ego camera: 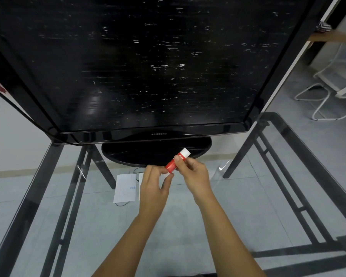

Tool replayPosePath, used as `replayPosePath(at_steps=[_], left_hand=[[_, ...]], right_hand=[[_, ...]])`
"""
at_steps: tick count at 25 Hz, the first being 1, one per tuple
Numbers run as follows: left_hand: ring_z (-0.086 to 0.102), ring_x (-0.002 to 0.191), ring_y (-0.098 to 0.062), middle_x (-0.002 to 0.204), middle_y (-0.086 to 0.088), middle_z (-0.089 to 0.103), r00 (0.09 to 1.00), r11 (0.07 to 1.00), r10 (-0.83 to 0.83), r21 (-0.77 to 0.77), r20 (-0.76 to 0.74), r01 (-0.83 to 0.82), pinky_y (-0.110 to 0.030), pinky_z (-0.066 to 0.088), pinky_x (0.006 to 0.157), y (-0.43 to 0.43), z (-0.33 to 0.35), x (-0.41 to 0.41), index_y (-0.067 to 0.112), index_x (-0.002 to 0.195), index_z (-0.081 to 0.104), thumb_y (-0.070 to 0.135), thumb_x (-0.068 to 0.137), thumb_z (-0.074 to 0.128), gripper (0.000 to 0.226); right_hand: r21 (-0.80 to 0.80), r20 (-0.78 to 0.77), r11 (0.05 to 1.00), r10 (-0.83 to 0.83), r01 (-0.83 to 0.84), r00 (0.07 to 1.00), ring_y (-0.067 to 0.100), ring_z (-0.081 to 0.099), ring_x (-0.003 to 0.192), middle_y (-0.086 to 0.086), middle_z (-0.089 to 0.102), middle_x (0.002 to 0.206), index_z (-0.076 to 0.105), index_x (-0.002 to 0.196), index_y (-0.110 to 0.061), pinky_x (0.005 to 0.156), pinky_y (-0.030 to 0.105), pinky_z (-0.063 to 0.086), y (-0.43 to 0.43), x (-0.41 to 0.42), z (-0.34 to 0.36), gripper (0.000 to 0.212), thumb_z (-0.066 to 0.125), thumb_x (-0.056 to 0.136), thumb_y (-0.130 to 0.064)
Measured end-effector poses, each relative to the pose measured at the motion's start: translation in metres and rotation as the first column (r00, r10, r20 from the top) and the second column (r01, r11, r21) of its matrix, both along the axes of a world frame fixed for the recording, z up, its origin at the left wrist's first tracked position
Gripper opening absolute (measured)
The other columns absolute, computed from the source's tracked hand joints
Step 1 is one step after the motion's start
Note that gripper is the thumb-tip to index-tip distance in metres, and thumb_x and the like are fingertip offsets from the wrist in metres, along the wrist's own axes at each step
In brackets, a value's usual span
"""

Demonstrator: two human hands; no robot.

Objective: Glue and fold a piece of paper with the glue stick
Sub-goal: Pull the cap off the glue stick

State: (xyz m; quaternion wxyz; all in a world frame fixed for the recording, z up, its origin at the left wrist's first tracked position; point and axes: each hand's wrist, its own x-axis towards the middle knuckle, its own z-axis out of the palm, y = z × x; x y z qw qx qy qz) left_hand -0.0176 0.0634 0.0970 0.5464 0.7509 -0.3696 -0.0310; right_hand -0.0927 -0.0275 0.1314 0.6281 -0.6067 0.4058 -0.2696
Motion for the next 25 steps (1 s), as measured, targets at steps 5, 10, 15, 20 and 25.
replayPosePath(at_steps=[5, 10, 15, 20, 25], left_hand=[[0.068, 0.079, -0.011, 0.085, -0.001, 0.07, 0.739, 0.956, -0.283, -0.236, -0.611, 0.171, -0.013, 0.05, 0.066, 0.004, 0.005, 0.003, 0.026, 0.1, 0.059, 0.046, 0.083, 0.053, 0.027], [0.065, 0.086, -0.012, 0.089, 0.001, 0.068, 0.807, 0.957, -0.271, -0.237, -0.525, 0.168, -0.017, 0.052, 0.074, 0.004, 0.01, 0.003, 0.029, 0.09, 0.06, 0.03, 0.079, 0.068, 0.013], [0.055, 0.089, -0.001, 0.092, 0.006, 0.053, 0.998, 0.997, -0.022, -0.077, -0.057, 0.018, -0.008, 0.044, 0.073, 0.002, 0.01, 0.003, 0.029, 0.086, 0.052, 0.01, 0.079, 0.07, 0.028], [0.067, 0.077, -0.014, 0.083, -0.001, 0.069, 0.718, 0.966, -0.251, -0.221, -0.649, 0.137, -0.02, 0.052, 0.068, 0.001, 0.014, 0.001, 0.026, 0.1, 0.056, 0.047, 0.085, 0.055, 0.026], [0.065, 0.088, -0.014, 0.09, 0.005, 0.067, 0.777, 0.95, -0.288, -0.268, -0.56, 0.159, -0.019, 0.052, 0.075, 0.003, 0.016, 0.006, 0.026, 0.092, 0.061, 0.039, 0.079, 0.062, 0.018]], right_hand=[[0.015, 0.039, 0.999, -0.035, 0.034, 0.999, 0.016, 0.067, 0.09, 0.006, 0.071, 0.088, 0.07, 0.088, -0.015, 0.081, 0.023, 0.051, -0.003, -0.002, 0.005, 0.03, 0.064, 0.082, -0.044], [0.026, 0.047, 0.999, -0.04, 0.039, 0.998, 0.009, 0.069, 0.087, -0.001, 0.073, 0.087, 0.072, 0.091, -0.017, 0.084, 0.024, 0.051, -0.004, 0.0, 0.008, 0.031, 0.066, 0.079, -0.045], [0.03, 0.046, 0.999, -0.038, 0.037, 0.998, 0.006, 0.069, 0.084, -0.004, 0.073, 0.083, 0.071, 0.087, -0.02, 0.077, 0.018, 0.049, 0.001, 0.004, 0.006, 0.031, 0.067, 0.077, -0.049], [-0.009, 0.048, 0.998, -0.054, 0.054, 0.997, 0.006, 0.069, 0.081, -0.004, 0.073, 0.079, 0.071, 0.082, -0.02, 0.076, 0.02, 0.05, -0.003, 0.001, 0.009, 0.028, 0.067, 0.077, -0.047], [0.012, 0.053, 0.999, -0.052, 0.052, 0.997, 0.006, 0.069, 0.084, -0.002, 0.073, 0.084, 0.071, 0.088, -0.017, 0.077, 0.019, 0.049, -0.003, 0.0, 0.009, 0.031, 0.067, 0.079, -0.045]])
